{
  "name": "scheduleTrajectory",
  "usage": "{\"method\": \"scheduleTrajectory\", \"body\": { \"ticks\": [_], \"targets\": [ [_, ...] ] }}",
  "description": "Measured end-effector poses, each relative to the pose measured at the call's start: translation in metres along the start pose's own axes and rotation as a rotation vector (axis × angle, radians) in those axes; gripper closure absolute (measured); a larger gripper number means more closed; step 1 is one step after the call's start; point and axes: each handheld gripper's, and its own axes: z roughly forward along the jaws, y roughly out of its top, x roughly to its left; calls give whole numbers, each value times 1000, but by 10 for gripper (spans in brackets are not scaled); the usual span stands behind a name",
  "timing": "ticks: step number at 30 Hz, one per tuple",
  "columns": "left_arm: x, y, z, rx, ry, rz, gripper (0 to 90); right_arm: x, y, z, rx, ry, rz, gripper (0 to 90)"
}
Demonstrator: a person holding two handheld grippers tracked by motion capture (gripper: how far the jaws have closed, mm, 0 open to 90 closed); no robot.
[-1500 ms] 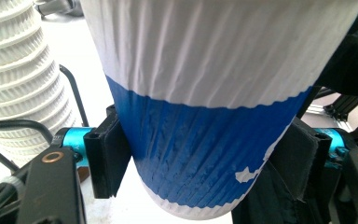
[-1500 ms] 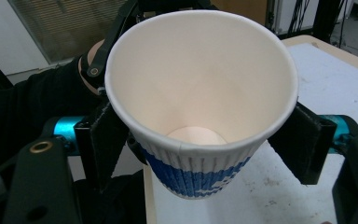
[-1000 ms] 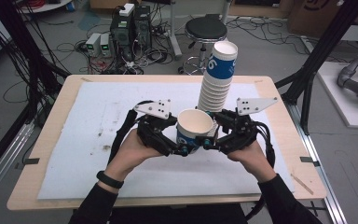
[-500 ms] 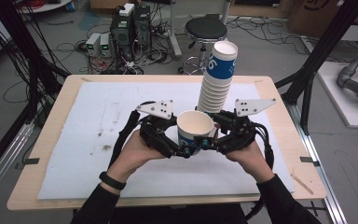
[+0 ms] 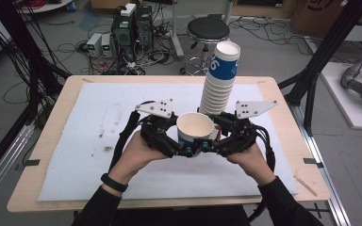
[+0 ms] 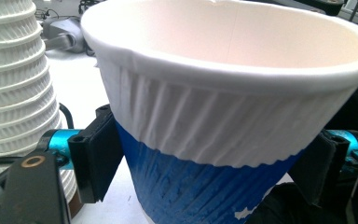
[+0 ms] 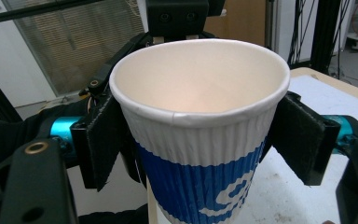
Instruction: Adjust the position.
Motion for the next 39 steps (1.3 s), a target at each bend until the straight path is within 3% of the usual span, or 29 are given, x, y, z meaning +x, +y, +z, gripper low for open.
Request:
{"method": "scheduleTrajectory", "body": {
  "ticks": [3,21,39],
  "targets": [
    [0,0,0,-3,-9,10,246,0,0,0,5,-3,6,226],
    [-1,0,-2,7,2,20,247,1,2,-2,6,-7,-13,184],
    [-1,3,-20,-31,35,33,246,-1,1,-13,7,-48,-37,145]
  ]
}}
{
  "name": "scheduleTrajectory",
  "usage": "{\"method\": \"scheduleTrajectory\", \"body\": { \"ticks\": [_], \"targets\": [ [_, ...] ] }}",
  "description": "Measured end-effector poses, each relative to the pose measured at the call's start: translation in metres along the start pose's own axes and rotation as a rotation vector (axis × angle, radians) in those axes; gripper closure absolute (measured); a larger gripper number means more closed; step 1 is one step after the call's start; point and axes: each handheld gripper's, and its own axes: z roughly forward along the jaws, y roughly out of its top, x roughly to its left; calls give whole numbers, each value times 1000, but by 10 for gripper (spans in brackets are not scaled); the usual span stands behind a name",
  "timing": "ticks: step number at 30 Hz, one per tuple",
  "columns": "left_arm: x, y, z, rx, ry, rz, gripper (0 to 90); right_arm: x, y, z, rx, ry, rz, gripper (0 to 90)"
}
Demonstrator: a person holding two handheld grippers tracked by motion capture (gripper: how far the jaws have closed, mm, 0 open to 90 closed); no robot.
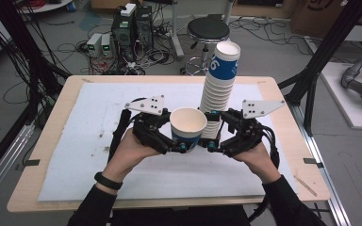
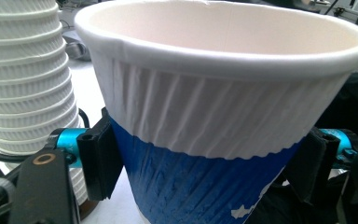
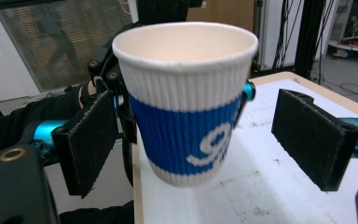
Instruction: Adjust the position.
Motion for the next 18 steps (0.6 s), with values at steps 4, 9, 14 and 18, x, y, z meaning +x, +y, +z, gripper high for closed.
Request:
{"method": "scheduleTrajectory", "body": {
  "ticks": [4,9,14,18],
  "targets": [
    [0,1,-5,-20,11,-4,246,-3,-3,-1,8,-12,3,145],
    [0,2,-9,-42,18,-8,246,-5,-5,0,25,-13,11,145],
    [0,2,-13,-50,22,-2,246,-5,-7,2,33,-11,11,144],
    [0,3,-15,-64,31,-4,247,-5,-8,2,33,-5,10,135]
  ]
}}
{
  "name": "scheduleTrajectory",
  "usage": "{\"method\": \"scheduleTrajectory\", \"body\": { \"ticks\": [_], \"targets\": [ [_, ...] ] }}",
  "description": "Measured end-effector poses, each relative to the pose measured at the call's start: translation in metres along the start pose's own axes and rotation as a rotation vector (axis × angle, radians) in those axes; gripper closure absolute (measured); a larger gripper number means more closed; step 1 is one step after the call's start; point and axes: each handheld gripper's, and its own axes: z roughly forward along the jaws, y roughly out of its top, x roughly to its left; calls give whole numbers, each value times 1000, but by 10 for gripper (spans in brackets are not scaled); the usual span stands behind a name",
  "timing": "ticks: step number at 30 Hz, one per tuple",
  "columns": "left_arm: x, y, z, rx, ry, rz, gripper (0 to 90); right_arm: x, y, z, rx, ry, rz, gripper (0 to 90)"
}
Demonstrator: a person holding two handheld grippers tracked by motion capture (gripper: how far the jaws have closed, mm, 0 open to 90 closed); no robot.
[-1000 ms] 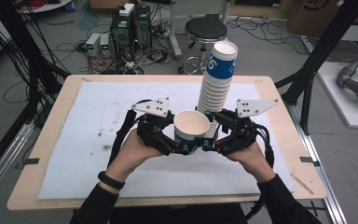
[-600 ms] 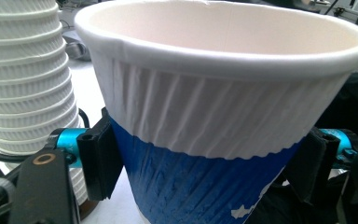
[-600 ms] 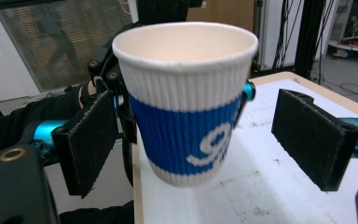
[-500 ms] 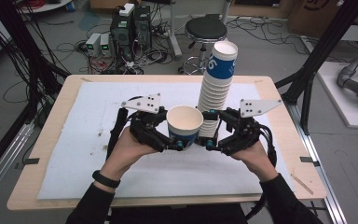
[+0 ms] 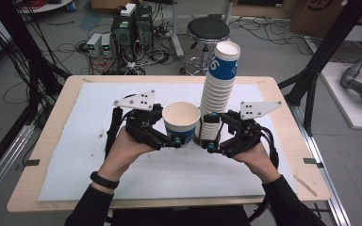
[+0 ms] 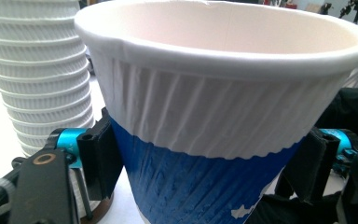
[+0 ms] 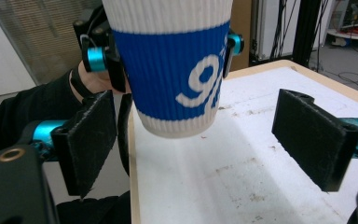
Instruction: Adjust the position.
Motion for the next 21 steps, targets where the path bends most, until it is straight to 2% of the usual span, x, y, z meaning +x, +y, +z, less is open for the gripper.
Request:
{"method": "scheduleTrajectory", "body": {
  "ticks": [21],
  "targets": [
    [-1,0,6,-10,2,-7,247,0,-10,17,42,11,4,135]
  ]
}}
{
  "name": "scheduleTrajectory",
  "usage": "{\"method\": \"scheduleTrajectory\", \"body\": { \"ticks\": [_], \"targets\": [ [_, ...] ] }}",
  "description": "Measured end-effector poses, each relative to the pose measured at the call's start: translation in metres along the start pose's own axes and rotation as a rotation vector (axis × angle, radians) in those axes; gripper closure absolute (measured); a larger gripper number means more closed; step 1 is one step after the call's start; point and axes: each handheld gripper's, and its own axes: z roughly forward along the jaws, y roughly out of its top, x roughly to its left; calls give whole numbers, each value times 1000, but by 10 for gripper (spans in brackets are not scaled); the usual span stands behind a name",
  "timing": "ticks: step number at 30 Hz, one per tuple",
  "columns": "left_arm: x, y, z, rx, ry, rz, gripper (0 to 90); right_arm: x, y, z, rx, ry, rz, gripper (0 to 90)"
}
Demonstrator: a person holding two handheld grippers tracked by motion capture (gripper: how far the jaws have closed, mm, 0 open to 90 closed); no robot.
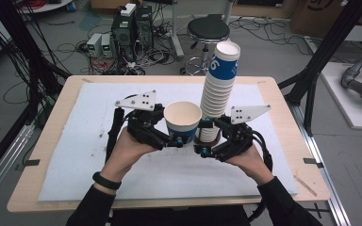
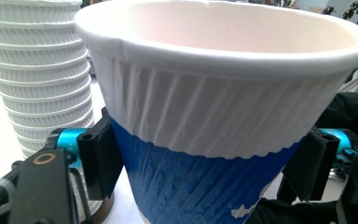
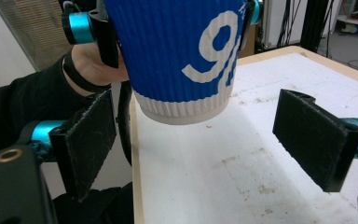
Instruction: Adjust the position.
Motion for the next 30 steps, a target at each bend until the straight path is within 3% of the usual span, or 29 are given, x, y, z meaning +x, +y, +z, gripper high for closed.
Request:
{"method": "scheduleTrajectory", "body": {
  "ticks": [13,22,25,30],
  "targets": [
    [-1,-1,9,0,1,2,247,3,-2,11,8,35,10,138],
    [-2,-2,14,0,-15,-3,247,6,-3,18,7,23,13,163],
    [-2,-2,15,2,-17,-3,247,6,-4,18,-5,28,8,242],
    [-2,-2,15,1,-20,-1,247,6,-4,17,-14,17,8,292]
  ]
}}
